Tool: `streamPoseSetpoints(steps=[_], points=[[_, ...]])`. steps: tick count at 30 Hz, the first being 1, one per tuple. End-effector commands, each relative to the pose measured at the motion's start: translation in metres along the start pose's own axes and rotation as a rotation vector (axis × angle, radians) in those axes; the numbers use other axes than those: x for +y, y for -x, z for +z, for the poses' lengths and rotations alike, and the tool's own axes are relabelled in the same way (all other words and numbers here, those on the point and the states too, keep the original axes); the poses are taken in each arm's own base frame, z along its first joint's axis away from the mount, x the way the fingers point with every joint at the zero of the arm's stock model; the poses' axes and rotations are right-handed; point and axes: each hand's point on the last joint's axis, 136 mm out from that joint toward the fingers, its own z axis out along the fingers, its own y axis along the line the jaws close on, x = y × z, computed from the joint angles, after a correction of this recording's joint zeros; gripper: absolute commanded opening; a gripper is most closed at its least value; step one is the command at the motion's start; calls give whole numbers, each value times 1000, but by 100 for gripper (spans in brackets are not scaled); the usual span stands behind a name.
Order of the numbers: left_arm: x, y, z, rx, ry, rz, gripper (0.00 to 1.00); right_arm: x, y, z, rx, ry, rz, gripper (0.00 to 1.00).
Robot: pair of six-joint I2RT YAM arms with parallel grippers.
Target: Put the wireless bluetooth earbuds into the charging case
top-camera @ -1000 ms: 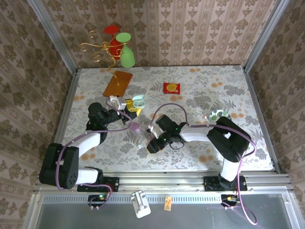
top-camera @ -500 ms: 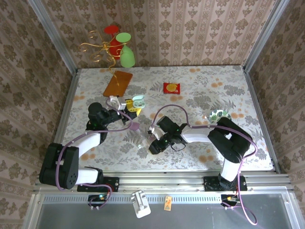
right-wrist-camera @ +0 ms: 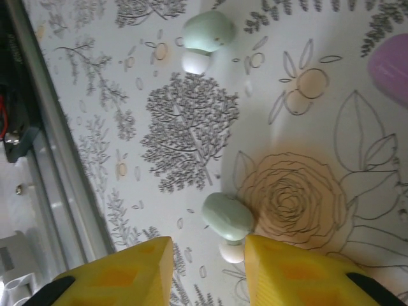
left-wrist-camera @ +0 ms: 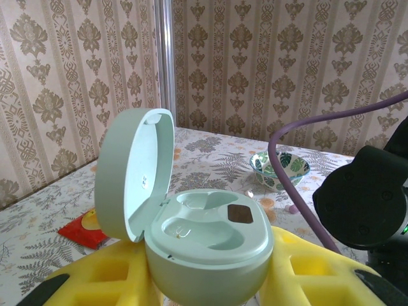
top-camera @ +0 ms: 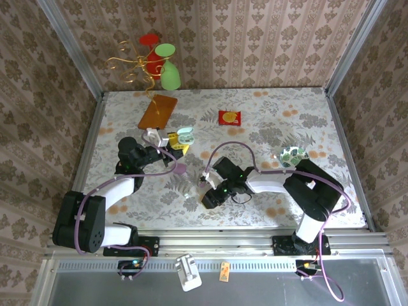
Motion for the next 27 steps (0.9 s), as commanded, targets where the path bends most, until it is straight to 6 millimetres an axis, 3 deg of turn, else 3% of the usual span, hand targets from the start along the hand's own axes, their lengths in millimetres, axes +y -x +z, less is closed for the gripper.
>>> streamPoseSetpoints(steps=[1, 4, 8, 13, 18, 27], points=[[-1, 9, 0, -19, -6, 48, 29, 20, -8, -8, 26, 74, -8, 36], [-1, 9, 0, -19, -6, 48, 29, 21, -7, -13, 15, 64, -36, 38], [-2, 9, -1, -19, -2, 54, 29, 9, 6, -19, -26, -23, -69, 42], [-3, 10, -3, -12, 7, 60, 29, -4, 15, -12, 12, -55, -117, 42], [-5, 12, -5, 3, 18, 74, 29, -9, 12, -1, 85, -43, -159, 42], [-5, 14, -7, 12, 22, 82, 29, -2, 5, 12, 129, 10, -167, 40]])
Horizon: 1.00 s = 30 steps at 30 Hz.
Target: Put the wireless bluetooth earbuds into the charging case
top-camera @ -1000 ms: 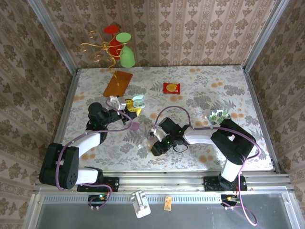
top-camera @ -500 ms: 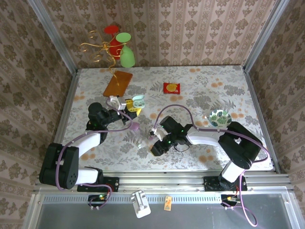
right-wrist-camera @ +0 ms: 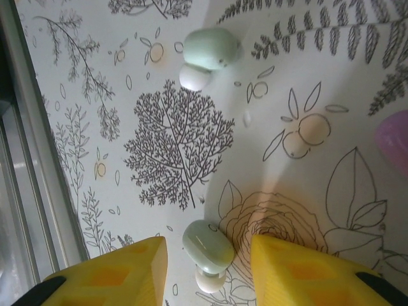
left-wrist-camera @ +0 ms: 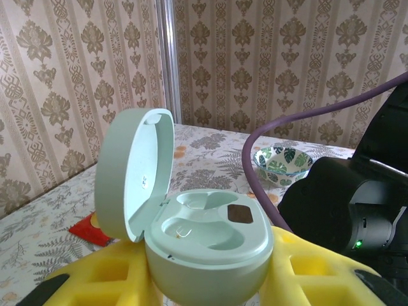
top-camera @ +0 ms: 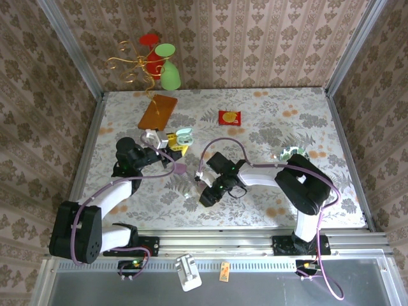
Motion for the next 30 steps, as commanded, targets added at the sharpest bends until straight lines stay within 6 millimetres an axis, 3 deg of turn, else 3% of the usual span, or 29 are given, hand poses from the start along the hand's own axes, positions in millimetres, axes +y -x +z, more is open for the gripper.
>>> streamPoseSetpoints(steps=[1, 8, 17, 25, 30], points=[[1, 9, -1, -11, 3, 46, 29, 10, -3, 4, 31, 41, -23, 40], [1, 10, -1, -15, 1, 48, 29, 16, -6, 8, 38, 45, -19, 36], [-1, 11, -2, -21, 2, 47, 29, 3, -13, 17, 62, -13, 4, 31], [-1, 9, -3, -17, 6, 48, 29, 0, -5, -2, -12, -79, 0, 26], [-1, 9, -2, -17, 4, 45, 29, -15, 1, -19, -85, -120, 53, 27]])
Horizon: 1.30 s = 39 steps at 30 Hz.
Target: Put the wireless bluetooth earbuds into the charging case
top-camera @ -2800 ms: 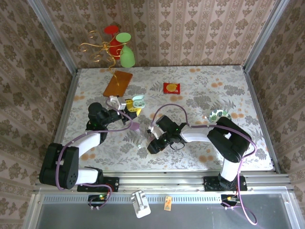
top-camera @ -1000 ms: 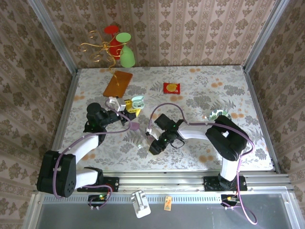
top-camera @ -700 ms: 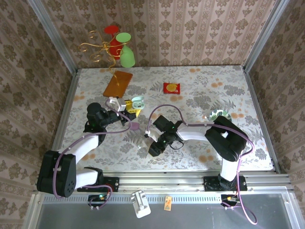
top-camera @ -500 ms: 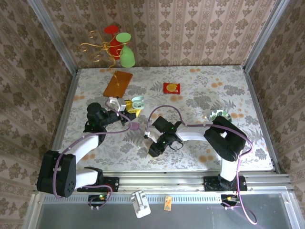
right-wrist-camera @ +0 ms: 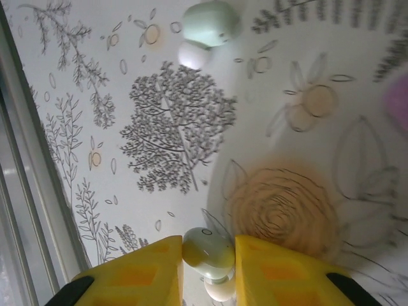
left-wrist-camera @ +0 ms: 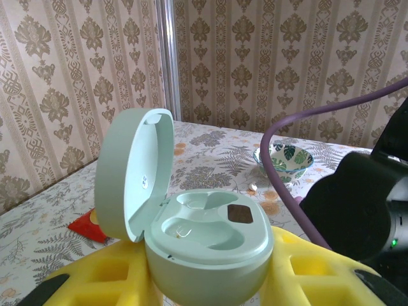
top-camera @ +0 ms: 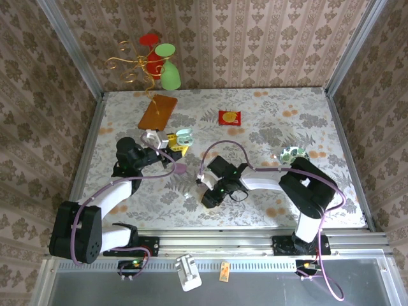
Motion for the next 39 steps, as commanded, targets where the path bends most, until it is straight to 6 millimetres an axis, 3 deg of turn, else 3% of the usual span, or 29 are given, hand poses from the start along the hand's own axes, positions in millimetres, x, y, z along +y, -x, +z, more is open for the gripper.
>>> streamPoseSetpoints(steps=[1, 7, 12, 16, 18, 21, 29, 39], points=[[-1, 11, -2, -25, 3, 49, 29, -18, 7, -14, -62, -67, 40, 27], [-2, 11, -2, -26, 2, 48, 29, -54, -3, -33, -91, -145, 141, 27], [-1, 11, -2, -25, 3, 47, 29, -96, -21, -60, -141, -270, 291, 27], [-1, 10, -2, -24, 1, 49, 29, -110, -34, -79, -194, -325, 368, 27], [-1, 9, -1, -23, 1, 50, 29, -110, -37, -86, -213, -335, 382, 28], [0, 9, 0, -27, 0, 47, 29, -104, -43, -85, -208, -310, 395, 37], [2, 9, 3, -39, -13, 38, 29, -94, -57, -80, -207, -264, 473, 49], [1, 8, 7, -56, -31, 30, 29, -66, -48, -71, -236, -163, 430, 43]])
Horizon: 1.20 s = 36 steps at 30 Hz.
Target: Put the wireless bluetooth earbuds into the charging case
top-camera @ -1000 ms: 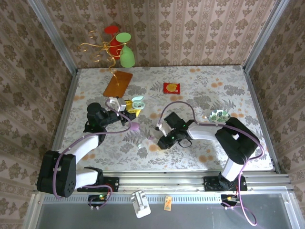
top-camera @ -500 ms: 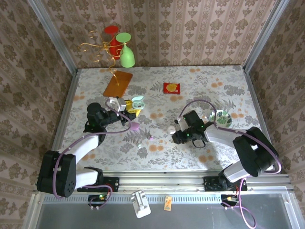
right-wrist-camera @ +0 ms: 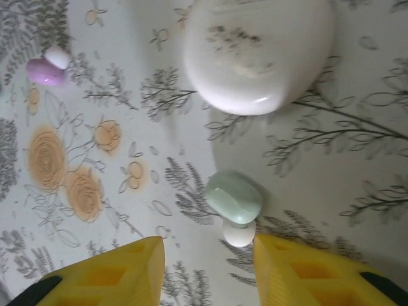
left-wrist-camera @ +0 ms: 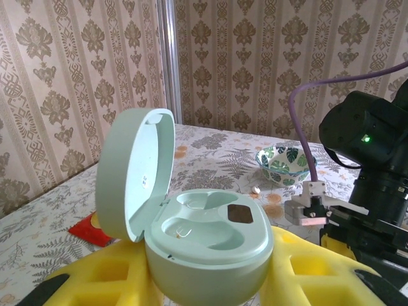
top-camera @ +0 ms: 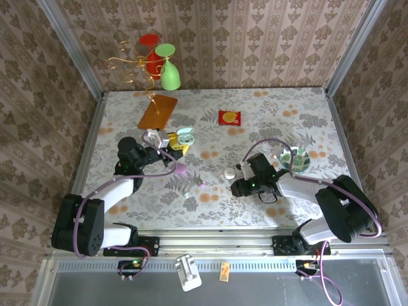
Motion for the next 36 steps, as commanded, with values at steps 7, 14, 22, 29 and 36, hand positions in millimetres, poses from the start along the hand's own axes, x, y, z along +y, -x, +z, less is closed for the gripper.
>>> streamPoseSetpoints(steps=[7, 14, 22, 29, 36], points=[[-4, 13, 2, -41, -28, 28, 29, 42, 0, -9, -6, 127, -38, 44], [-6, 15, 2, -41, -30, 33, 29, 11, 24, -38, -111, -15, -13, 47], [-7, 16, 1, -41, -32, 31, 29, -1, 29, -25, 25, -8, -14, 45], [-9, 17, -1, -32, -26, 37, 29, 5, 30, -5, 82, 65, -19, 42], [-11, 16, -2, -28, -25, 37, 29, 3, 20, 9, 124, 96, -5, 40]])
